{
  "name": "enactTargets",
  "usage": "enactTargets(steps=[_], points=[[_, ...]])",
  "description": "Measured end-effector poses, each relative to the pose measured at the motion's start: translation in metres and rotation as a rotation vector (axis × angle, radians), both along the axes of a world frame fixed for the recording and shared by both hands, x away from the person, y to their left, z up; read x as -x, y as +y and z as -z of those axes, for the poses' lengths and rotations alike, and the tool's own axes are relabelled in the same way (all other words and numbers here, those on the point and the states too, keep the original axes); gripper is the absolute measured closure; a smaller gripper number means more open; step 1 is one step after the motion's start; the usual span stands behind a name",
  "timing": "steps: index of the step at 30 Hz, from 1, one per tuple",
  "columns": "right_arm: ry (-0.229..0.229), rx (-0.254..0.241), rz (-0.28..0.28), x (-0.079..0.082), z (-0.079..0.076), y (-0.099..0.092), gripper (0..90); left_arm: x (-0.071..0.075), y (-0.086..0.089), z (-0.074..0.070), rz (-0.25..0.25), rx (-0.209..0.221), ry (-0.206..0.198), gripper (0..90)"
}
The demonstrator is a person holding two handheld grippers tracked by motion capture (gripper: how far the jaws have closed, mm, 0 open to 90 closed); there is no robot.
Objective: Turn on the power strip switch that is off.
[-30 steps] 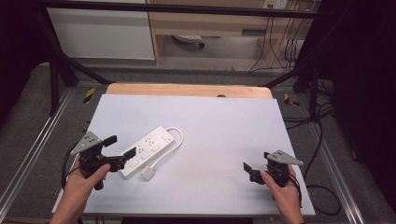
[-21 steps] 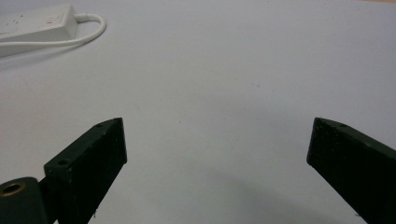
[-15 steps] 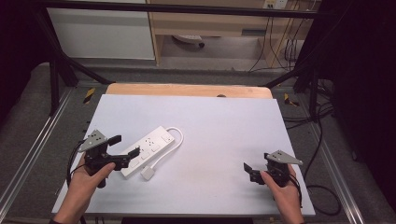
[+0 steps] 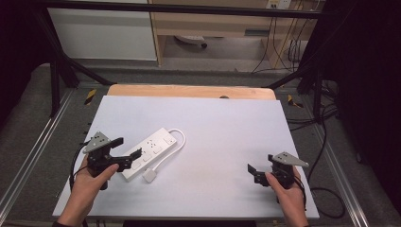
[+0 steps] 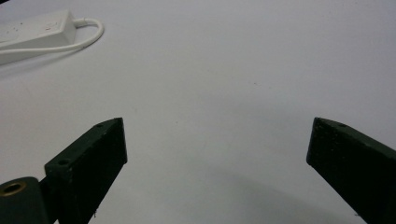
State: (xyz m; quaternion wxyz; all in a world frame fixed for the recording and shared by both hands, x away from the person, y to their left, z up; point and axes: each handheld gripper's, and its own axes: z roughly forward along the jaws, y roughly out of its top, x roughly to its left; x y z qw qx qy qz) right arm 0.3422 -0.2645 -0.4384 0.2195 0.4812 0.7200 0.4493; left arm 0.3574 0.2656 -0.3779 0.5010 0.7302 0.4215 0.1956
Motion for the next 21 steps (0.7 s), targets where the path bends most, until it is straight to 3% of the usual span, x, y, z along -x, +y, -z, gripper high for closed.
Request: enactTargets(steps=[13,21], points=[[-0.008,-0.005,-0.008,0.0008,-0.0012,0.0013,5.1,-0.0054,-0.0015,0.0052,-0.004,0.005,0.011,15.4],[-0.018,-0.001,-0.013,0.0007,-0.0017,0.0017,4.9,-0.0067,-0.0045,0.0072,0.018,-0.007,0.011,28.6]])
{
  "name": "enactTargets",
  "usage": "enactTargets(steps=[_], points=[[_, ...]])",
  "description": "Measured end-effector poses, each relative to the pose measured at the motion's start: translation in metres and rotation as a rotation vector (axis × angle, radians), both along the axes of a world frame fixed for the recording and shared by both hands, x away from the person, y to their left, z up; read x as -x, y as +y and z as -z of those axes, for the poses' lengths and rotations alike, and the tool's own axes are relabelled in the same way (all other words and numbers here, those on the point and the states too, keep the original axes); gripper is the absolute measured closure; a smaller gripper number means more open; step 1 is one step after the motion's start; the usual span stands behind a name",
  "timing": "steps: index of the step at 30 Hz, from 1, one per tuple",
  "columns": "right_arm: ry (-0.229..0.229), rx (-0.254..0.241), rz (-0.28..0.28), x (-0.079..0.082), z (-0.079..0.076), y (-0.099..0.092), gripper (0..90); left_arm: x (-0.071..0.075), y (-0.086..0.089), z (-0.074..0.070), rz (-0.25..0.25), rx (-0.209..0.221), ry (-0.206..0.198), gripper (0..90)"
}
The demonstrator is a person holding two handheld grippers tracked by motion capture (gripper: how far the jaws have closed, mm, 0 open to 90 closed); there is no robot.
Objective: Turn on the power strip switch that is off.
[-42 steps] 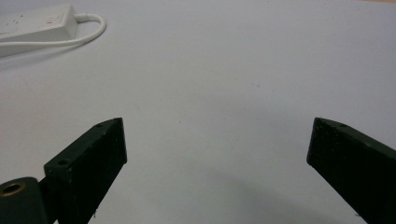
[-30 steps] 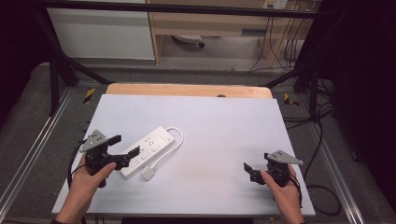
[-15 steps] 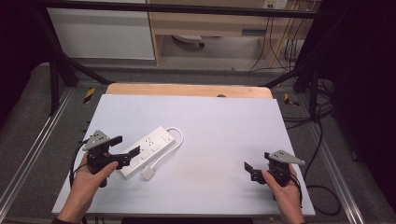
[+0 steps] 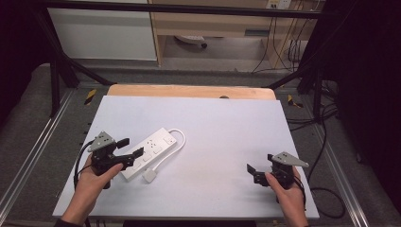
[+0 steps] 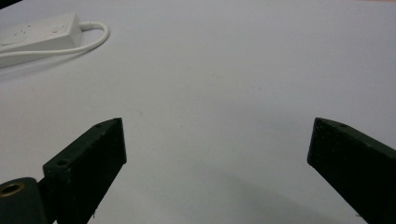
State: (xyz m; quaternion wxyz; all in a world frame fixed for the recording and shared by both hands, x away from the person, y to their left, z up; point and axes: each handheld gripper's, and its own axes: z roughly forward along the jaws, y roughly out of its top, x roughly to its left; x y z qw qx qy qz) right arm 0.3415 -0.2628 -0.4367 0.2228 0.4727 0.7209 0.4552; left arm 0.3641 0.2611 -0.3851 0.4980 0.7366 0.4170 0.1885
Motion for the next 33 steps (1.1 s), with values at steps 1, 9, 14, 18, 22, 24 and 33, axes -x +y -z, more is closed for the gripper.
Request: enactTargets(steps=[1,9,14,18,22,24,33], points=[[0.000,0.000,0.000,0.000,0.000,0.000,4.9,0.000,0.000,0.000,0.003,0.001,0.002,28.6],[0.000,0.002,-0.001,0.000,0.000,0.000,4.9,-0.001,-0.004,0.003,0.031,-0.015,0.014,40.5],[0.005,0.004,-0.003,0.000,0.000,0.000,4.9,-0.001,-0.005,0.005,0.041,-0.015,0.019,43.9],[0.008,0.004,-0.001,0.000,0.000,0.000,4.9,-0.001,-0.005,0.008,0.044,-0.027,0.025,46.9],[0.007,0.007,-0.001,0.000,0.000,0.000,4.9,-0.001,-0.007,0.010,0.058,-0.035,0.036,51.6],[0.008,0.007,0.000,0.000,0.000,0.000,4.9,-0.001,-0.009,0.011,0.067,-0.041,0.041,54.1],[0.009,0.007,-0.002,0.000,0.000,0.000,4.8,0.001,-0.012,0.016,0.092,-0.072,0.052,66.0]])
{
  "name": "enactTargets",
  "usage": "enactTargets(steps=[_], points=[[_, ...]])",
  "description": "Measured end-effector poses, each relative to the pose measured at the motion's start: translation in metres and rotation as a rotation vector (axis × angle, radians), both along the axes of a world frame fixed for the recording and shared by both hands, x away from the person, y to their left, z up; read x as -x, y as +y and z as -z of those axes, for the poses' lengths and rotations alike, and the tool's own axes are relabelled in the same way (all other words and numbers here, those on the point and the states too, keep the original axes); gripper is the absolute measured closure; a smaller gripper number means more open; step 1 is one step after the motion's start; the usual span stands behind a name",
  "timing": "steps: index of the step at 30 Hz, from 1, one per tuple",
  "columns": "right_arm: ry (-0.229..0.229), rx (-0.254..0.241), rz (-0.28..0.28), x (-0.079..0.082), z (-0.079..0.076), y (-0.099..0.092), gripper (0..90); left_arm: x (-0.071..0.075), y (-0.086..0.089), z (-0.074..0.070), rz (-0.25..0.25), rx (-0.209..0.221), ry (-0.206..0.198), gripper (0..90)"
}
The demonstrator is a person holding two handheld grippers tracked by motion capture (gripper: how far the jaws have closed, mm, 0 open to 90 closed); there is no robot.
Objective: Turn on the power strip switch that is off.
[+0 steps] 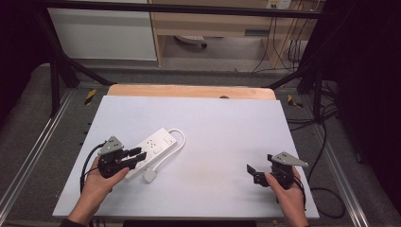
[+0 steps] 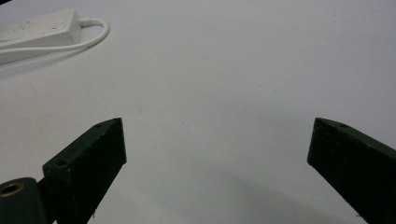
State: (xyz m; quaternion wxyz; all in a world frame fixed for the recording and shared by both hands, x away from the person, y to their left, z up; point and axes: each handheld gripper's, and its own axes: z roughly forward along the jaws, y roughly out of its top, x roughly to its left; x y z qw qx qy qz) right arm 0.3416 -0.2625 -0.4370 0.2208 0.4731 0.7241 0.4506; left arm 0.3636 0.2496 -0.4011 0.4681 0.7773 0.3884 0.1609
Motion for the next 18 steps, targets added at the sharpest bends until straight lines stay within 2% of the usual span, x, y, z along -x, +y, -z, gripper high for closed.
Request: enactTargets(steps=[11,18], points=[[0.005,0.000,-0.003,-0.0002,0.0002,0.0005,4.8,0.0006,0.0023,0.0037,0.025,0.001,0.033,78.3],[0.009,0.004,-0.005,-0.0003,0.0005,0.0009,4.8,0.0008,0.0017,0.0066,0.048,-0.026,0.055,85.6]])
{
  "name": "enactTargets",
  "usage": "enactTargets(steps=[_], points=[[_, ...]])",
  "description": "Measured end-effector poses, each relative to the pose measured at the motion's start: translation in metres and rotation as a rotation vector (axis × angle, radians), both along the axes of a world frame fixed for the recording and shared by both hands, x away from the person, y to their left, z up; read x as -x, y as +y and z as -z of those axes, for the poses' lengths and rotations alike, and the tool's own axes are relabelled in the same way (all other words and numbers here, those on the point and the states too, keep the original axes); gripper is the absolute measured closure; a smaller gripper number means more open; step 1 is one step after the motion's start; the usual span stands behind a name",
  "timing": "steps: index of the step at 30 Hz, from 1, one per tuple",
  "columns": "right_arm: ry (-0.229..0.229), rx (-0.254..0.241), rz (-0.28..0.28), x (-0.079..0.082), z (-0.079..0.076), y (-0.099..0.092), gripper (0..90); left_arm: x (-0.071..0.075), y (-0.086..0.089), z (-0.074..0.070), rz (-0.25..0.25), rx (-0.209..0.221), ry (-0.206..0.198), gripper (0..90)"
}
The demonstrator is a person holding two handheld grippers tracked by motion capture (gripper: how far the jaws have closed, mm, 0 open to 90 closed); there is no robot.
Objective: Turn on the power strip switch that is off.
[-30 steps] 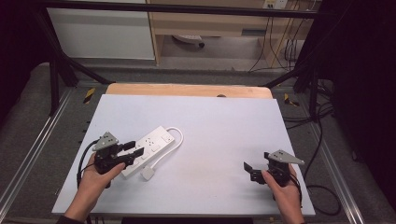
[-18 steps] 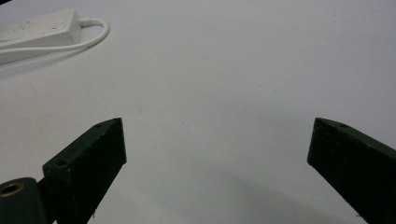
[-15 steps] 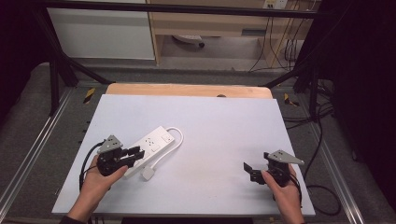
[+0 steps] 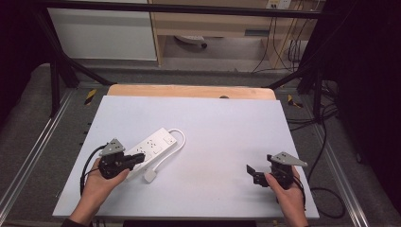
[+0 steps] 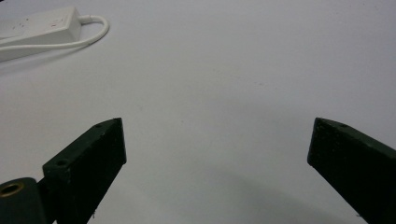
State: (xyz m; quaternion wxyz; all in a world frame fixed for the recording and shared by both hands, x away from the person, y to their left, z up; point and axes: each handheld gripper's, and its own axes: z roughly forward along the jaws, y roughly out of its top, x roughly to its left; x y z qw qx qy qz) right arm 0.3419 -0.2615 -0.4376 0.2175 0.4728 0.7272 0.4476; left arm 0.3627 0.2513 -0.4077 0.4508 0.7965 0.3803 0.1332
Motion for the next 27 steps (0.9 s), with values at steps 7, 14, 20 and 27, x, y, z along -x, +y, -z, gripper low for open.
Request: enactTargets(steps=[7,14,20,27], points=[[0.002,0.004,-0.004,0.000,0.000,0.001,4.8,-0.001,-0.001,0.005,0.009,-0.026,0.028,89.0],[0.004,0.004,-0.006,0.000,0.000,0.001,4.8,-0.004,-0.002,0.009,0.009,-0.042,0.040,89.9],[0.005,0.004,-0.008,0.000,0.000,0.001,4.9,-0.006,0.001,0.013,-0.011,-0.056,0.051,89.9],[0.002,0.004,-0.004,0.000,0.000,0.001,4.9,-0.007,0.008,0.017,-0.029,-0.067,0.066,89.9]])
